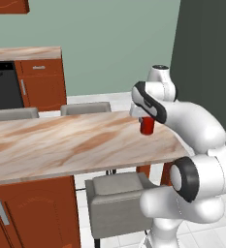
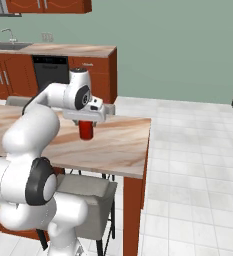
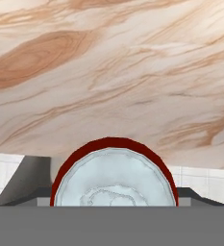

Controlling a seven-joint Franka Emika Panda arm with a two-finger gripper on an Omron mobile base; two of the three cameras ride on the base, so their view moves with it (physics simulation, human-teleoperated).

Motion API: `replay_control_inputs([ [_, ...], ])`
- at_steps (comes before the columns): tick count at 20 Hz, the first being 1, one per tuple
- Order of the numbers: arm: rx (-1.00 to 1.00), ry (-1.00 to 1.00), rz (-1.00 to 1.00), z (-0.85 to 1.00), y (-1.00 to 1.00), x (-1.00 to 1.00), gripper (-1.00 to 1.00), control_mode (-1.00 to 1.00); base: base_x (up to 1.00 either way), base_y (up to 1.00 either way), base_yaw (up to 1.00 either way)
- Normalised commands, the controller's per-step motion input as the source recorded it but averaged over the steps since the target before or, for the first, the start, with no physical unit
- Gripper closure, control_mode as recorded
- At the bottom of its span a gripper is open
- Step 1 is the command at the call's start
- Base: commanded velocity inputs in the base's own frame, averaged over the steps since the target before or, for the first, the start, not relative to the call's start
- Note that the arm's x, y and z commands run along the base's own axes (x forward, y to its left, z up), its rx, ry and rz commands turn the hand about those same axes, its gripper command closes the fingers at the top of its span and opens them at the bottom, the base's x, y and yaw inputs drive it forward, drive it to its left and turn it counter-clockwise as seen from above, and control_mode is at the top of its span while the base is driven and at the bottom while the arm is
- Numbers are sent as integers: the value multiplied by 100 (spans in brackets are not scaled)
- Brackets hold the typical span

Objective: Four empty soda cans are scattered around the kitchen. Gather all the cans and cluster them next to the stove for recycling.

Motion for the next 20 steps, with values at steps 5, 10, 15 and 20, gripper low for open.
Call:
replay_control_inputs([
  [5, 0, 0, 3, 2, 2, -8, 100, -100, 0, 0, 0],
  [10, 0, 0, 0, 0, 0, 0, 100, 100, -19, 0, 4],
  [15, 0, 0, 0, 0, 0, 0, 100, 100, -66, 1, 20],
  [20, 0, 0, 0, 0, 0, 0, 100, 100, -73, 11, 34],
])
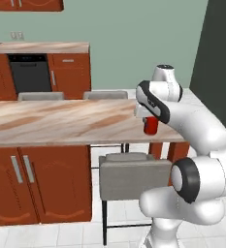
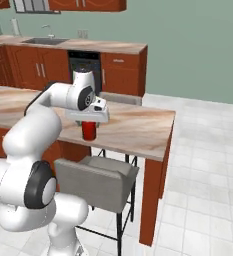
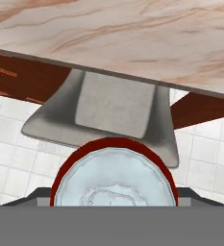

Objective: Four empty soda cans are scattered around the kitchen. Gather all the cans and cluster them next to the stove for recycling.

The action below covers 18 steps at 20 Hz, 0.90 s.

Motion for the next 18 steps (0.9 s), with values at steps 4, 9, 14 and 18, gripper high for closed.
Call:
replay_control_inputs([
  [4, 0, 0, 0, 0, 0, 0, 100, 100, -34, 37, 41],
  [9, 0, 0, 0, 0, 0, 0, 100, 100, -4, 35, 53],
  [14, 0, 0, 0, 0, 0, 0, 100, 100, 1, 19, 64],
  [18, 0, 0, 0, 0, 0, 0, 100, 100, 26, 14, 65],
])
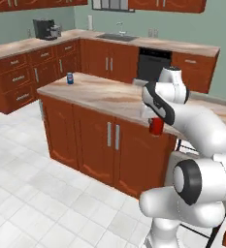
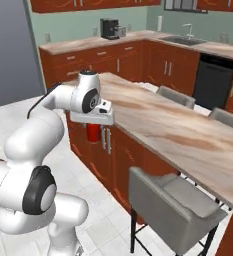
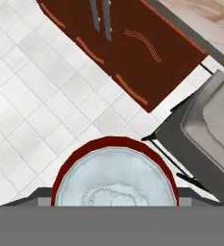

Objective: Four empty soda cans are scattered around the kitchen. Gather all the cans and cluster them next to the stove for recycling.

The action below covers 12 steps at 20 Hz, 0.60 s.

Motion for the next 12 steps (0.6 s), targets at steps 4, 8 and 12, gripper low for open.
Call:
replay_control_inputs([
  [4, 0, 0, 0, 0, 0, 0, 100, 100, 36, 10, 67],
  [8, 0, 0, 0, 0, 0, 0, 100, 100, 36, 6, 67],
  [12, 0, 0, 0, 0, 0, 0, 100, 100, 45, 1, 66],
])
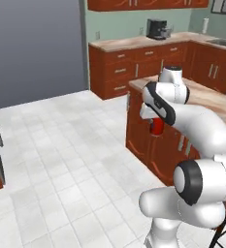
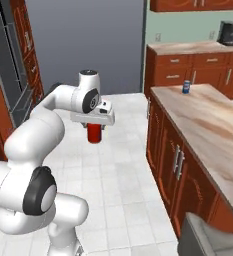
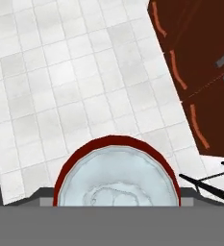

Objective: Four empty soda cans are scattered around the kitchen. Gather all the cans and cluster them next to the stove for recycling.

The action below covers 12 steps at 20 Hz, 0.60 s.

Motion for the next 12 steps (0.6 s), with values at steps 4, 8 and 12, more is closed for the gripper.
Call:
replay_control_inputs([
  [4, 0, 0, 0, 0, 0, 0, 100, 100, 56, 0, 62],
  [8, 0, 0, 0, 0, 0, 0, 100, 100, 47, -1, 54],
  [12, 0, 0, 0, 0, 0, 0, 100, 100, 37, 0, 45],
])
